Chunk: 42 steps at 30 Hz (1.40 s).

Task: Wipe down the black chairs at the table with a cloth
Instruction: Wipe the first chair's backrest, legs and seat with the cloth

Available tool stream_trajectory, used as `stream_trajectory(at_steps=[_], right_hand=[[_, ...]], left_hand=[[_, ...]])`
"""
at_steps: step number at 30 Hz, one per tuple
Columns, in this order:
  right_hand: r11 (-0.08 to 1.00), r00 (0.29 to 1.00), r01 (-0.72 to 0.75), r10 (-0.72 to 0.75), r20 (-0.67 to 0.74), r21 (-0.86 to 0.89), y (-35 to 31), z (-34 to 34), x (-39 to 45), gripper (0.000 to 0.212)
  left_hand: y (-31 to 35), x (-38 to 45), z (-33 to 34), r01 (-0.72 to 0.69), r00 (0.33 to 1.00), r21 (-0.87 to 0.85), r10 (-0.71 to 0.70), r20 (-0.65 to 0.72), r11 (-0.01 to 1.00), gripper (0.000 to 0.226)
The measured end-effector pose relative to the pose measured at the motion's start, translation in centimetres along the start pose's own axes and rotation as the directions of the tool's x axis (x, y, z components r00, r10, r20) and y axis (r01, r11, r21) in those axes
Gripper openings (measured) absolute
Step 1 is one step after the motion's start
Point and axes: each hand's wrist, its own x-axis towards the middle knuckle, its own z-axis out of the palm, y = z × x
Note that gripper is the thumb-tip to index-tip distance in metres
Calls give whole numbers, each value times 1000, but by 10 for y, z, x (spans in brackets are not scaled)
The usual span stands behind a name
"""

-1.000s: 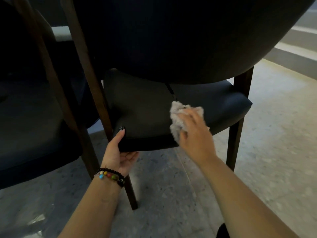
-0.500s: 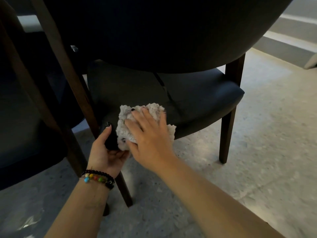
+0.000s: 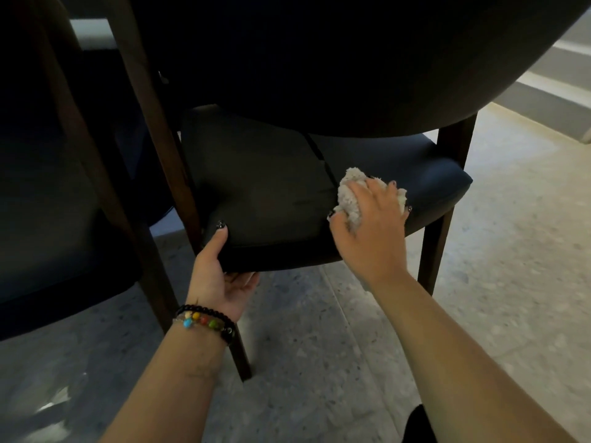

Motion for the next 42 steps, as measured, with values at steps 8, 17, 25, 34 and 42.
stream_trajectory(at_steps=[8,17,25,34,42], right_hand=[[986,947,40,13,-320,160,-5,-32,9,58],[998,989,21,-31,-146,-66,5,8,13,44],[993,980,59,-37,-193,106,-38,13,4,39],[924,958,166,-68,-280,343,-41,-9,9,47],[996,996,-48,42,-82,-75,-8,12,25,49]], left_hand=[[5,-3,-3,45,999,-41,-45,-18,998,51],[3,0,-3,42,999,50,-41,-24,998,56],[1,-1,-6,28,999,86,-27,-17,996,54],[5,6,-11,24,1000,171,-24,2,985,52],[5,7,-6,3,1000,163,-3,-4,987,34]])
